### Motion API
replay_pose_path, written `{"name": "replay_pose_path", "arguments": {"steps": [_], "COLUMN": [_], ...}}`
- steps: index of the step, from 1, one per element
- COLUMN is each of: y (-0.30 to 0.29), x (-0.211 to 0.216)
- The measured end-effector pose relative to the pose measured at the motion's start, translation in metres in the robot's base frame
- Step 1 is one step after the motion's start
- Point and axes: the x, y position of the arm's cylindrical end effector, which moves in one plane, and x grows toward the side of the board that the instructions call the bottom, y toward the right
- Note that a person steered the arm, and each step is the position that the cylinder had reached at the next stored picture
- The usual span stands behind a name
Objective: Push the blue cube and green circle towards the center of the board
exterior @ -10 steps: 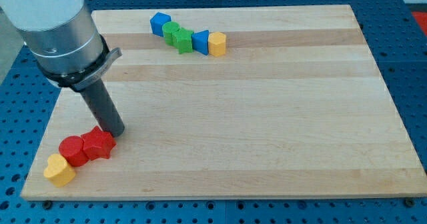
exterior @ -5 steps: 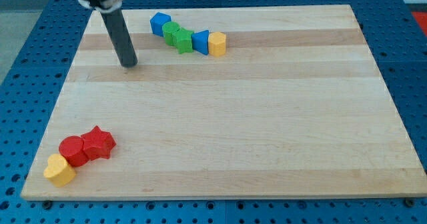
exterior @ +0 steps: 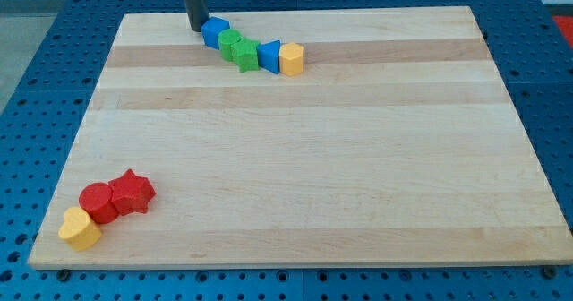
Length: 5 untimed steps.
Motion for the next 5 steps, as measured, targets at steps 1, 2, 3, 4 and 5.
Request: {"name": "replay_pose_path", "arguments": {"steps": [1,2,3,4,5], "y": [0.001,0.002,0.014,0.038,0.057], "x": [0.014,0.034,0.055,0.074,0.09]}}
